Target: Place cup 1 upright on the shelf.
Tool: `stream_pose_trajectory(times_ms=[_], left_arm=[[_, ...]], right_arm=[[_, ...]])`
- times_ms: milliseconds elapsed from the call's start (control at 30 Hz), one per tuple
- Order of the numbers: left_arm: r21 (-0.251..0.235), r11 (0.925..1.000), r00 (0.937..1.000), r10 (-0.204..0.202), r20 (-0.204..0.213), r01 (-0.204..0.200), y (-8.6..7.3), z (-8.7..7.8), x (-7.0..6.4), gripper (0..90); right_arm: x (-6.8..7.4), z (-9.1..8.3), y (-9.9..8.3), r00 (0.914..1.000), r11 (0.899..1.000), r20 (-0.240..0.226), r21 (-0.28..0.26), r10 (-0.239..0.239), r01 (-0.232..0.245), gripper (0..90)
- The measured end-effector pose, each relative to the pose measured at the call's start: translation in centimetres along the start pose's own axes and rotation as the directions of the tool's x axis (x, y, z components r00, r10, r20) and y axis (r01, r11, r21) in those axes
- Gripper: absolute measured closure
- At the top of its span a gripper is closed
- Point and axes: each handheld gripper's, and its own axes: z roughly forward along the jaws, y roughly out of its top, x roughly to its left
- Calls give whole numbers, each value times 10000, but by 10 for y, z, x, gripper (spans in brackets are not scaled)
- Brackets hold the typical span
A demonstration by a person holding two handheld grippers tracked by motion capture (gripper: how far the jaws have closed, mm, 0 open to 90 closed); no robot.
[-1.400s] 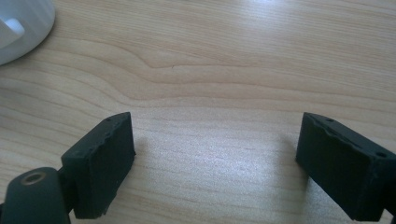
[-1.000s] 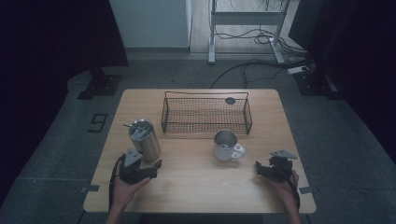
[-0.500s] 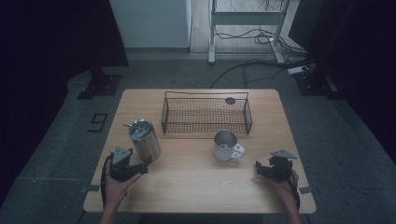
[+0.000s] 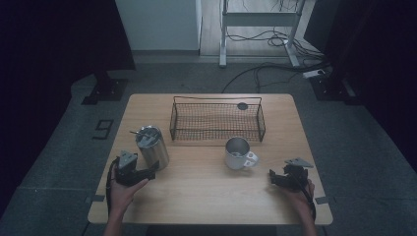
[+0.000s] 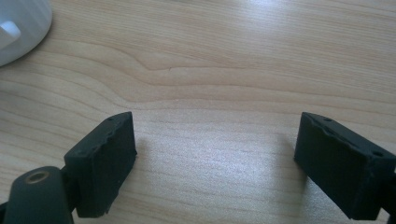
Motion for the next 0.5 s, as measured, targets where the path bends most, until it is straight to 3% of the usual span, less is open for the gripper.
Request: stream_pose_trajectory(times_ms=[500], left_arm=[[75,9996,9994,-280,-217,282,19,10,8,25]], right_arm=[[0,0,0,10000,10000,27,9,8,-8,127]])
